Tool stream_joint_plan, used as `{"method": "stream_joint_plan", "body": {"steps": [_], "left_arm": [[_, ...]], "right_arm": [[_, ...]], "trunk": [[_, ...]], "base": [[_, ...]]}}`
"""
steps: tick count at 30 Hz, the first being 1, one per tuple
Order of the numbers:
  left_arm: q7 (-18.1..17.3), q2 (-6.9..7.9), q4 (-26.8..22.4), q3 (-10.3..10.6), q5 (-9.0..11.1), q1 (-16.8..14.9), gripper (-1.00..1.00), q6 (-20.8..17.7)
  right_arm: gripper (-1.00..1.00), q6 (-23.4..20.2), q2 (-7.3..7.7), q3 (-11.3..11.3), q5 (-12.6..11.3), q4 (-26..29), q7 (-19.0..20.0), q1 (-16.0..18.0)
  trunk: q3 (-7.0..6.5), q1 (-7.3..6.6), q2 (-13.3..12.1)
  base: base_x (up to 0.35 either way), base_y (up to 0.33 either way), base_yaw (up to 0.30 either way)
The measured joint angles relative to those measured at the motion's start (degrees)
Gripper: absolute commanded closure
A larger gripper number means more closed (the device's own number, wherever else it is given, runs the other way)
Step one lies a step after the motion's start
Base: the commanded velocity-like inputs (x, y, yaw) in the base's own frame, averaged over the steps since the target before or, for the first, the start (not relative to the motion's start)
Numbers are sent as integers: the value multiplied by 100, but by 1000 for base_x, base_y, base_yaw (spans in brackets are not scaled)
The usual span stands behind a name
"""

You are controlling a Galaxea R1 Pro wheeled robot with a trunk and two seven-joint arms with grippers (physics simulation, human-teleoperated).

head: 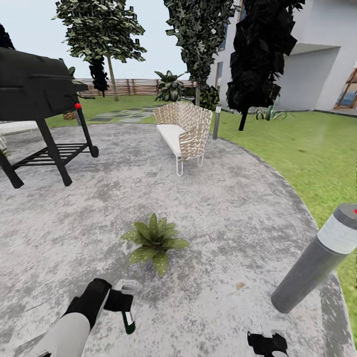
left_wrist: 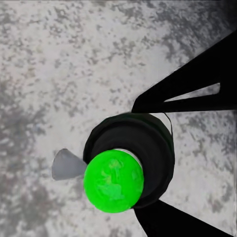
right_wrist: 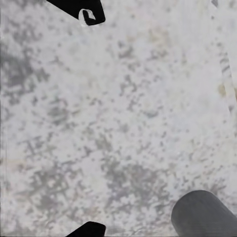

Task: Pick up the pesticide atomizer in the garden and spray insectifuge to fully cover both potted plants in the garden.

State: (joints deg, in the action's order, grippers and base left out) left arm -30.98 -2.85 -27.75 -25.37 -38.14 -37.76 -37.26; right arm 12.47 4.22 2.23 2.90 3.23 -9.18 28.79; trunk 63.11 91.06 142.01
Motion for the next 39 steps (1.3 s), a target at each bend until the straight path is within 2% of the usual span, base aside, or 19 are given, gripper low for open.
{"method": "stream_joint_plan", "body": {"steps": [7, 11, 13, 14, 15, 16, 17, 18, 20, 22, 24, 27, 28, 30, 31, 32, 35, 39], "left_arm": [[65, 58, -1, -4, -28, 0, 100, 37], [377, 194, -3, 42, -50, 150, 100, 99], [441, 348, -28, 63, -45, 249, 100, 297], [446, 432, -25, 94, -47, 267, 100, 432], [440, 553, -18, 191, -55, 282, 100, 623], [386, 680, 0, 430, -45, 289, 100, 814], [299, 761, 9, 659, -34, 293, 100, 932], [155, 840, 16, 938, -30, 294, 100, 1058], [-612, 1091, -5, 1833, -36, 288, 100, 1538], [-1276, 1218, -25, 2263, -64, 262, 100, 1926], [-1867, 1275, -31, 2421, -89, 243, 100, 2288], [-2776, 1394, -40, 2510, -137, 219, 100, 2711], [-3155, 1447, -46, 2544, -220, 203, 100, 2841], [-3575, 1487, -76, 2563, -399, 141, 100, 3004], [-3804, 1500, -138, 2568, -559, 98, 100, 3103], [-3944, 1501, -194, 2569, -666, 79, 100, 3147], [-4040, 1592, -290, 2576, -757, -20, 100, 3049], [-4023, 1593, -390, 2571, -757, -152, 100, 3051]], "right_arm": [[-100, -4, 0, 0, 7, 0, 24, 0], [-100, -6, 0, -7, 72, 9, 39, 0], [-100, -5, -7, -71, 382, 38, 76, 0], [-100, -4, -14, -156, 647, 55, 146, 0], [-100, -4, -20, -278, 1036, 108, 312, 0], [-100, -9, -28, -352, 1357, 350, 617, 2], [-100, -22, -33, -379, 1515, 582, 843, 2], [-100, -33, -36, -398, 1628, 828, 1106, 3], [-100, -56, -39, -429, 1716, 1473, 2229, 4], [-100, -76, -40, -436, 1740, 1906, 3086, 3], [-100, -98, -40, -446, 1741, 2320, 3744, 4], [-100, -143, -24, -464, 1745, 2732, 4363, 2], [-100, -208, -10, -491, 1745, 2896, 4597, 6], [-100, -360, 10, -516, 1752, 3140, 4926, 17], [-100, -501, 21, -535, 1756, 3335, 5181, 26], [-100, -590, 25, -547, 1790, 3483, 5360, 29], [-100, -582, -73, -507, 1691, 3580, 5313, 45], [-100, -579, -183, -513, 1682, 3709, 5331, 45]], "trunk": [[0, 0, 0], [0, -2, 0], [0, -3, 0], [0, -3, 0], [0, -3, 0], [-1, -4, 0], [-1, -4, 0], [-1, -4, 0], [-1, -4, 1], [-1, -4, 0], [-1, -4, 0], [0, -4, 0], [0, -4, 0], [-1, -4, 0], [-1, -4, 0], [-1, -4, 0], [-1, -4, 0], [-1, -4, 0]], "base": [[-323, 102, 2], [-150, 40, 0], [-27, 7, 0], [-11, 3, 0], [-6, 1, 0], [-4, 1, 0], [-2, 1, 0], [-1, 0, 0], [0, 0, 0], [0, 0, 0], [0, 0, 0], [0, 0, 0], [0, 0, 0], [0, 0, 0], [0, 0, 0], [0, 0, 0], [0, 0, 0], [0, 0, 0]]}}
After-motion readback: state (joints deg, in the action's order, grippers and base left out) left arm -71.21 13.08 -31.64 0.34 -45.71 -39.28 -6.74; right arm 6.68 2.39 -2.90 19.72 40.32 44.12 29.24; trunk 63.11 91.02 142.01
